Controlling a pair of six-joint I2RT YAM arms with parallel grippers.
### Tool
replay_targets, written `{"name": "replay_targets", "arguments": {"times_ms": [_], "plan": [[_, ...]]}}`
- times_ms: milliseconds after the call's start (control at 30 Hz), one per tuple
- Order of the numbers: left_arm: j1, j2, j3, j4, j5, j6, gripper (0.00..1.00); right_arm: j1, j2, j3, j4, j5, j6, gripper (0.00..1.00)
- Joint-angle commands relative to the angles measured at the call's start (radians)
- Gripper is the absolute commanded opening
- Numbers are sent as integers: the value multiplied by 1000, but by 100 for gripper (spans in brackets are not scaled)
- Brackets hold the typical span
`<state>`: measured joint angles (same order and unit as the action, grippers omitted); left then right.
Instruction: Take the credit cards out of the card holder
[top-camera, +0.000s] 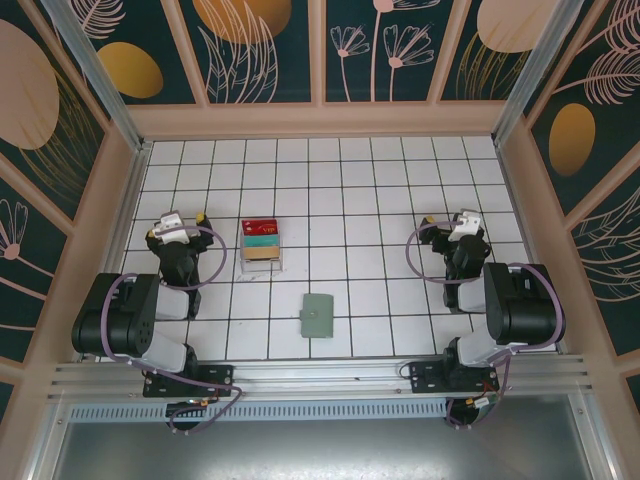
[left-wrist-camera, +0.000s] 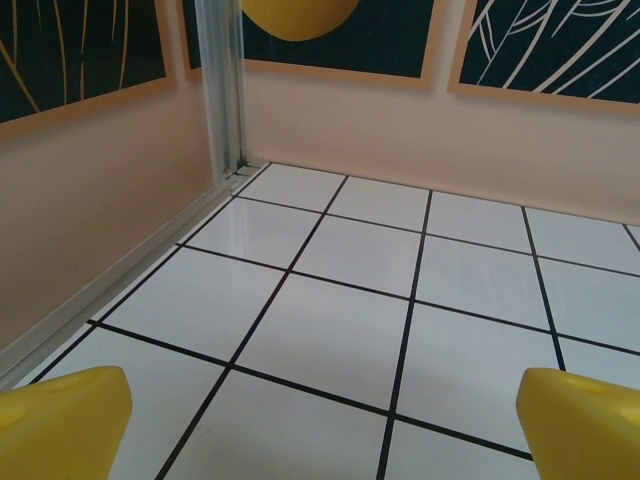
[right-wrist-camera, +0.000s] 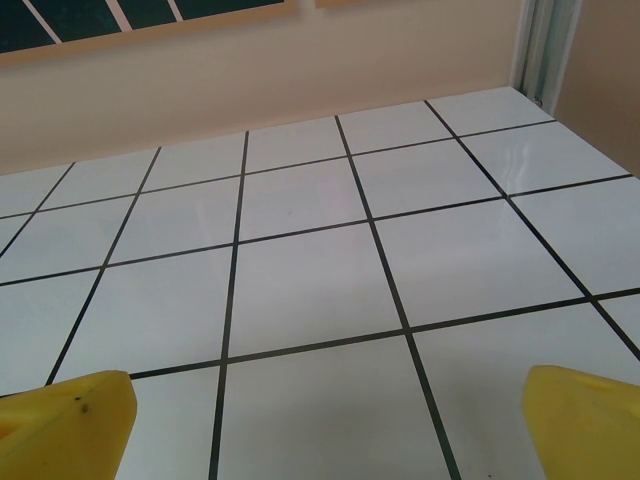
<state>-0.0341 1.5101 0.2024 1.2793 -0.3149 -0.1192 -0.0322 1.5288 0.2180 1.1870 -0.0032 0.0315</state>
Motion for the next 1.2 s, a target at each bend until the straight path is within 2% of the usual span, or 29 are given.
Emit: {"name": "replay_targets", "arguments": {"times_ms": [0,100,267,367,433,567,733,800,900,967,1100,1167], "plan": [[-6,-2,18,17,-4,13,99,-8,10,18,53,-26,-13,99],[-6,-71,83,-163,-30,6,99,-8,-27,41,-9,-1,-2,99],[-6,-224,385,-793,-177,-76,99,-7,-178,109,-242,14,10,99],[-6,-276,547,-1072,-174,-197,99,-8,-288,152,-365,35,77,99],[-6,-298,625,-1204,-94,-241,99,-8,-358,198,-469,34,158,99],[-6,-361,669,-1320,92,-334,99,-12,-466,297,-710,92,396,99],[-28,-409,670,-1437,202,-442,90,-1,-533,347,-846,-52,466,99],[-80,-423,674,-1497,185,-462,89,34,-558,363,-923,-80,461,99],[-205,-439,671,-1579,141,-507,87,137,-605,361,-1008,-54,431,99],[-273,-448,657,-1638,134,-555,81,215,-632,353,-1056,-43,427,99],[-406,-508,582,-1696,119,-671,80,337,-681,330,-1128,-39,459,99],[-478,-535,536,-1708,123,-740,75,408,-704,315,-1155,-35,476,99]]}}
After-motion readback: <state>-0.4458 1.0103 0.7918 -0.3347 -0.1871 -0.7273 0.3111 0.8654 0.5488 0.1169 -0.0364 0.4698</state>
